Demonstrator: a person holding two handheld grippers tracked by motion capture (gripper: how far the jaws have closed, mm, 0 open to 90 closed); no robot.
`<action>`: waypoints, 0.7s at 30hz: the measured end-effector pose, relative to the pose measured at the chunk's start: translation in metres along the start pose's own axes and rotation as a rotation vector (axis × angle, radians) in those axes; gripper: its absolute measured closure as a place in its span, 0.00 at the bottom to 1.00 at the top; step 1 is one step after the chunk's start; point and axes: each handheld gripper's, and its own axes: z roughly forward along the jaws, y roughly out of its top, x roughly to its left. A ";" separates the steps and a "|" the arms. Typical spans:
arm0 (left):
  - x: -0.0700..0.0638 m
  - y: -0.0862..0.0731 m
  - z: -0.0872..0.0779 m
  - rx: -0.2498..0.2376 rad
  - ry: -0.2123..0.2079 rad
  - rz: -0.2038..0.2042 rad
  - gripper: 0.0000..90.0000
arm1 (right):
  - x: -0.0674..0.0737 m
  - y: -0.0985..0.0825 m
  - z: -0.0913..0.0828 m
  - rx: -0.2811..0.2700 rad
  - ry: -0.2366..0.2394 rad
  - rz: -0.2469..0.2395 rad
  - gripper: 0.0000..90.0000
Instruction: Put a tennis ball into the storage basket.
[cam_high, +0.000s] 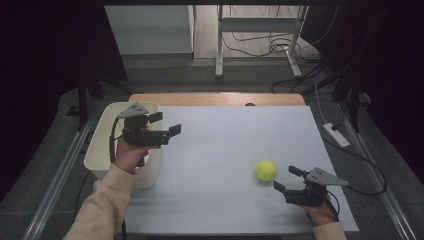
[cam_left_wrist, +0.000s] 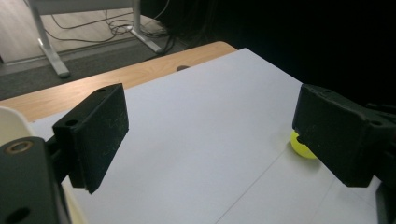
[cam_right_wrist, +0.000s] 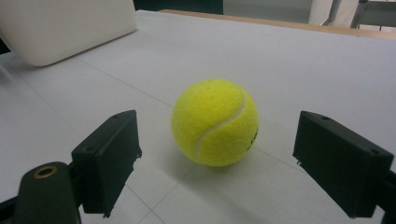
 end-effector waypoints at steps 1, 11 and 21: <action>-0.001 0.000 0.002 0.004 -0.005 0.002 0.13 | 0.000 0.000 0.000 0.000 -0.001 0.002 0.16; -0.013 -0.002 0.016 0.029 -0.039 0.018 0.13 | -0.001 0.000 -0.001 -0.003 -0.001 0.000 0.16; -0.026 -0.004 0.028 0.049 -0.067 0.046 0.12 | -0.001 0.001 0.000 -0.011 0.008 0.004 0.16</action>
